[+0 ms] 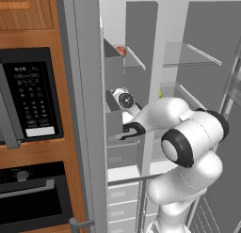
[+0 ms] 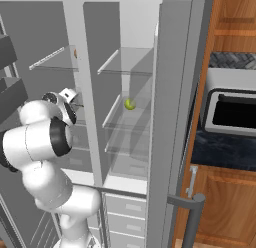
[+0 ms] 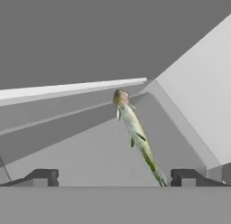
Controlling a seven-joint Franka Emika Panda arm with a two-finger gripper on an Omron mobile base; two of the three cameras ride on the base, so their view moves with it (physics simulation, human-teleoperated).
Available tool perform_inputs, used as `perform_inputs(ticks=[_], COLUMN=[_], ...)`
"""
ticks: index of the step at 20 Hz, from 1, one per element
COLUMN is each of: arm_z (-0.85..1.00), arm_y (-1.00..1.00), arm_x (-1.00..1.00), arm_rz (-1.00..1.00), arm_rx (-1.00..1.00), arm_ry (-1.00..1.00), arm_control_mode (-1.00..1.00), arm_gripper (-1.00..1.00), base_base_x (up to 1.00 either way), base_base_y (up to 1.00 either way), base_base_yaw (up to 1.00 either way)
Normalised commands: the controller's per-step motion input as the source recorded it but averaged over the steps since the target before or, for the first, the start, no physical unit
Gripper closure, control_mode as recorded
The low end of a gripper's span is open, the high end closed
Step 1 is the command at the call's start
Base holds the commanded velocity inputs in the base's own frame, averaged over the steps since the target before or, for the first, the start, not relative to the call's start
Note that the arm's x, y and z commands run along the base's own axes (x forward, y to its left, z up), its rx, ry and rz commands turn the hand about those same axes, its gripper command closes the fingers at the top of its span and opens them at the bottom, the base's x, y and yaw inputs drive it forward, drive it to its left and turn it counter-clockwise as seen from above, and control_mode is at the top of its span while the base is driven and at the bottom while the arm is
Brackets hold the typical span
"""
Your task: There's a fish in the fridge that needs to be moved to the freezer for freezing. Pick up the fish from the fridge, place it on any shelf in the freezer, and close the fridge and freezer doors when done.
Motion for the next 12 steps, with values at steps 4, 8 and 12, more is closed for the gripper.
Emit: perform_inputs(ticks=[4,8,12], arm_z=[0.45,0.64,0.65], arm_y=[-0.13,-0.30,-0.57], arm_x=[-0.64,-0.60,-0.60], arm_rz=[-0.04,-0.07,-0.05], arm_rx=[0.00,-0.01,0.00], arm_ry=[0.03,0.01,0.00], arm_control_mode=[-1.00,-1.00,-1.00], arm_gripper=[-1.00,-1.00,-1.00], base_base_x=[0.00,0.00,0.00], base_base_y=[0.00,0.00,0.00], base_base_yaw=[0.00,0.00,0.00])
